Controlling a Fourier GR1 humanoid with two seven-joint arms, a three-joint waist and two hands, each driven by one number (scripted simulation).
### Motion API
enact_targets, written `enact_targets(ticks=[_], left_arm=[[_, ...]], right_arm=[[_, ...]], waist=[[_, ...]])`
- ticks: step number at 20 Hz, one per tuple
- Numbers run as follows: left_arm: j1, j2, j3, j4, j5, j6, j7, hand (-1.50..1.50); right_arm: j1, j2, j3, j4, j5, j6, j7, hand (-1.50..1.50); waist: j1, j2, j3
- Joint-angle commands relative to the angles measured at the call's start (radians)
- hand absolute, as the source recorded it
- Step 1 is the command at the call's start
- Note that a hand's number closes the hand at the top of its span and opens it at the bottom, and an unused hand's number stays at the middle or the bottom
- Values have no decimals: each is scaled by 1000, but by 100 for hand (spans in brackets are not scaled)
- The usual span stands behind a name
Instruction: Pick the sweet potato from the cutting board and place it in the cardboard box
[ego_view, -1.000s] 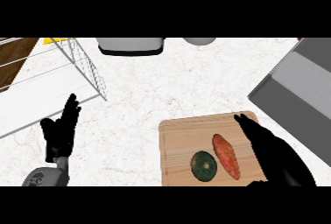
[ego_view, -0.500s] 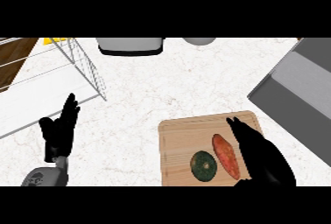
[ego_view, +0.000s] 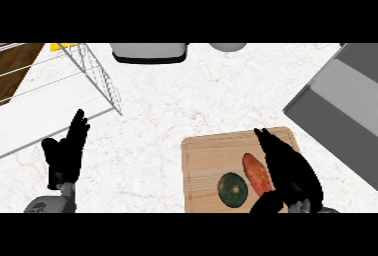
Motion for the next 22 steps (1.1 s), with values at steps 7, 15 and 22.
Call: enact_targets(ticks=[7, 15, 22], left_arm=[[3, 0, 36, 10, -13, -24, -10, 0], [-51, -58, 31, 28, -42, -13, 22, 0], [-82, -28, 70, 40, -57, -48, 52, 0]], right_arm=[[73, 31, 25, 61, 112, 25, 13, -150], [-34, 91, -67, 245, 145, 44, -82, -150], [-67, 107, -141, 324, 165, 64, -158, -150]], waist=[[-2, 0, 0], [-1, 1, 0], [-2, 1, 0]])
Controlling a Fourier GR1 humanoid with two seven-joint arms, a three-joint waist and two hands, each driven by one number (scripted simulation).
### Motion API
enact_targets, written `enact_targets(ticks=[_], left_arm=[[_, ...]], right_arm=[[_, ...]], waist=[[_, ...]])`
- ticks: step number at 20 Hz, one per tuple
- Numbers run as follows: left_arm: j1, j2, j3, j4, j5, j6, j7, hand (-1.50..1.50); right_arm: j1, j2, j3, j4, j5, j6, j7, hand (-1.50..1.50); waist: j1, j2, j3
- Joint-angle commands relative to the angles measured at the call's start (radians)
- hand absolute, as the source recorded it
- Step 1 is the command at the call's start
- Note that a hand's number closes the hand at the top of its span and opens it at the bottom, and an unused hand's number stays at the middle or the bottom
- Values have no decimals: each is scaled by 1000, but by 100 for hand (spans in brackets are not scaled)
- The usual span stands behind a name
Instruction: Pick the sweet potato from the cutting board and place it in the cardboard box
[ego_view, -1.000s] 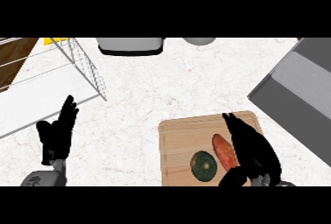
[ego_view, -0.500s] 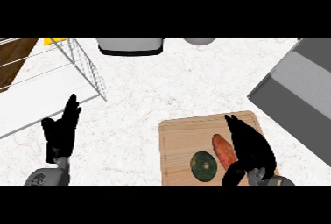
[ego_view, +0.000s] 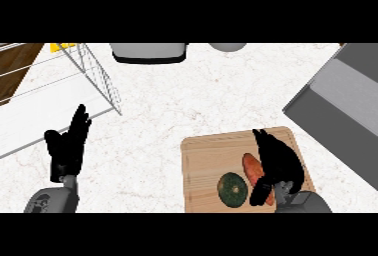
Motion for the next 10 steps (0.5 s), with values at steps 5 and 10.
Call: enact_targets(ticks=[5, 10], left_arm=[[61, -11, 6, -103, -14, -20, 44, 0], [56, -34, 20, -39, -34, -9, -16, 0]], right_arm=[[6, 45, -16, 138, 76, -70, -90, -150], [1, 69, -36, 239, 108, -152, -159, -150]], waist=[[2, 0, 0], [2, 1, 0]])
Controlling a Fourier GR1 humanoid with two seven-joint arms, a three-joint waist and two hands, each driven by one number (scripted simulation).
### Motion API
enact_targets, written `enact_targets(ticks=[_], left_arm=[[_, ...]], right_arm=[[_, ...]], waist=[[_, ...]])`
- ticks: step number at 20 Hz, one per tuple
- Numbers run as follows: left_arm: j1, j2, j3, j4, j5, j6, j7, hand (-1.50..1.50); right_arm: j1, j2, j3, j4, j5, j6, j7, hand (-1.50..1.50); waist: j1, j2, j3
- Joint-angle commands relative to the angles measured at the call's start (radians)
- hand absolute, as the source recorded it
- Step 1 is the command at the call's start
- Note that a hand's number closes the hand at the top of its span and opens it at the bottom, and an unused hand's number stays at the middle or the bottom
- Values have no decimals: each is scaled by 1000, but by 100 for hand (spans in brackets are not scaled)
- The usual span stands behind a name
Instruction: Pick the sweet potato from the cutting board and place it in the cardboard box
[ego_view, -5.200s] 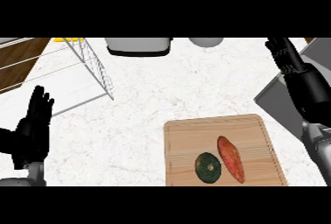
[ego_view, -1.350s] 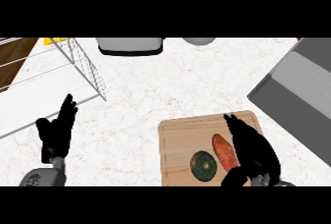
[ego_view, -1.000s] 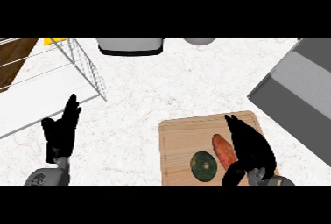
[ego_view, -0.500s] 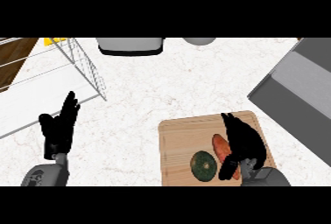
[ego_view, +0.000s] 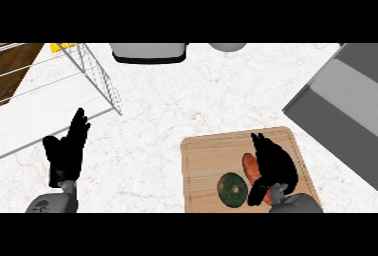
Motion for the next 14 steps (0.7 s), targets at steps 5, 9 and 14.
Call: enact_targets(ticks=[5, 9, 14], left_arm=[[-42, -36, -9, 46, -34, 17, -13, 0], [-4, -35, -4, 18, -27, 1, -20, 0], [-6, -28, 16, 23, -24, -3, -15, 0]], right_arm=[[-17, -22, -8, 21, 4, 2, -149, 150], [-66, 31, 17, 61, 99, -92, -131, 150], [-1, 20, -14, 24, 136, -131, -101, 150]], waist=[[-3, 0, 0], [1, 0, 0], [-2, 0, 0]])
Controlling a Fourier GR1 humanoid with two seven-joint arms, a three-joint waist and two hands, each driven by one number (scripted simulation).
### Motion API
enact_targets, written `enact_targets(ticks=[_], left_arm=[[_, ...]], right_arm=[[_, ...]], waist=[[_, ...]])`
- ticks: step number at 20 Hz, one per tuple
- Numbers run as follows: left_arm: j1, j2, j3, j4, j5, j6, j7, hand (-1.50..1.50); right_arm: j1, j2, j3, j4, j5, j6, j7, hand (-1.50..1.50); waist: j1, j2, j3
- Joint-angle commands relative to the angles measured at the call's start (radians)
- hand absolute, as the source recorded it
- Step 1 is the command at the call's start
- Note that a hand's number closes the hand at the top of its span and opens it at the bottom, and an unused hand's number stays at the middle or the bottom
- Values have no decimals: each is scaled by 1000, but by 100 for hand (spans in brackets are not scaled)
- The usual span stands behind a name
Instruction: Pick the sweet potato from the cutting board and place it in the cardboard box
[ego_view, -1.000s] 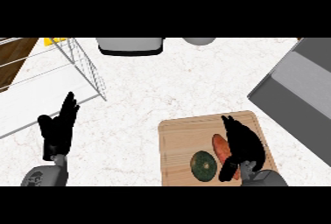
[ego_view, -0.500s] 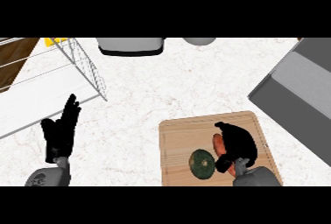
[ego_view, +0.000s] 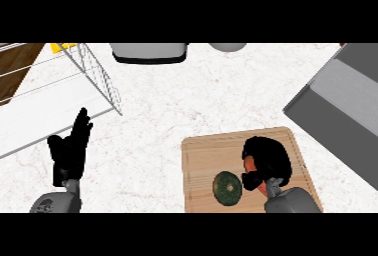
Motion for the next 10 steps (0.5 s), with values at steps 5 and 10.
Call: enact_targets(ticks=[5, 10], left_arm=[[-35, 17, 21, 3, -1, -19, 27, 0], [46, -3, -10, -92, -13, -19, 55, 0]], right_arm=[[13, 39, -60, -27, 50, -33, 108, 150], [-67, 21, -77, -25, 85, -31, 73, 150]], waist=[[-3, 1, -1], [1, 0, -1]])
